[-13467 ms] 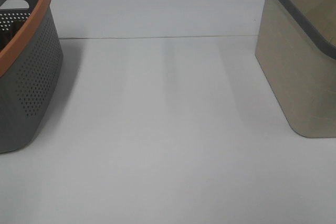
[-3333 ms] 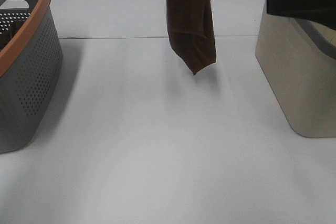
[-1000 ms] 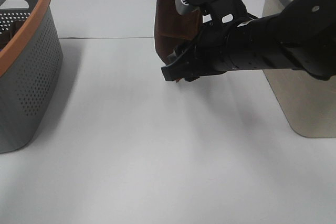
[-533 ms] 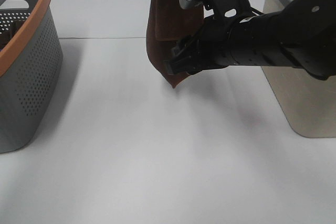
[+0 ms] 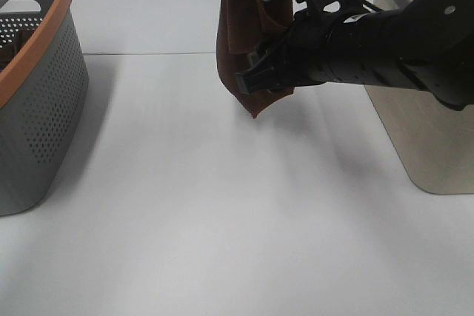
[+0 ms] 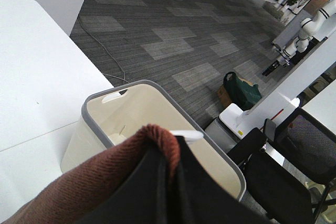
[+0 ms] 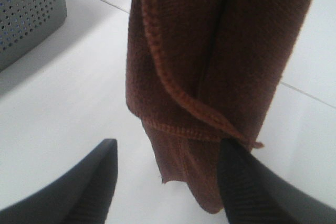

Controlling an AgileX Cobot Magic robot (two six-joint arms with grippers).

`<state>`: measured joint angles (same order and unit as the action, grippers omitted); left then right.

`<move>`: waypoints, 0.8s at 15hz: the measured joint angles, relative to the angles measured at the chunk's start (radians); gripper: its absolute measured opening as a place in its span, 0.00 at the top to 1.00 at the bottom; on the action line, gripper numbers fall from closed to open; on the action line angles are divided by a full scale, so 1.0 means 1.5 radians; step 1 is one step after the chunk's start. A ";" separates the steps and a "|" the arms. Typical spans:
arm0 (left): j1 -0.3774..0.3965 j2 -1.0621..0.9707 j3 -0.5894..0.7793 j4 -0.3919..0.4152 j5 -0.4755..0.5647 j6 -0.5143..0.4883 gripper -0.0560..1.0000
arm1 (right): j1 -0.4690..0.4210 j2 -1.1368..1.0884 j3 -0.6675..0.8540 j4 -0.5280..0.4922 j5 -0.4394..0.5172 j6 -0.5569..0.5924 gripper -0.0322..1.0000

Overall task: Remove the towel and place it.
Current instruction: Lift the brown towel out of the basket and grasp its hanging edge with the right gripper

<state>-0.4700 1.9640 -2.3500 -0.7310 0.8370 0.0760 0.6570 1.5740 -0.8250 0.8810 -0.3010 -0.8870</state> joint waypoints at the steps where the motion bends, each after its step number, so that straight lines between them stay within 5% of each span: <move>1: 0.000 0.000 0.000 0.000 0.000 0.000 0.95 | 0.000 -0.007 0.000 -0.011 -0.003 0.001 0.43; 12: 0.000 0.000 0.000 -0.019 0.000 0.001 0.95 | 0.065 -0.007 0.000 -0.163 0.029 0.040 0.43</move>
<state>-0.4700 1.9640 -2.3500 -0.7590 0.8370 0.0770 0.7550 1.5640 -0.8250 0.6370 -0.2570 -0.8270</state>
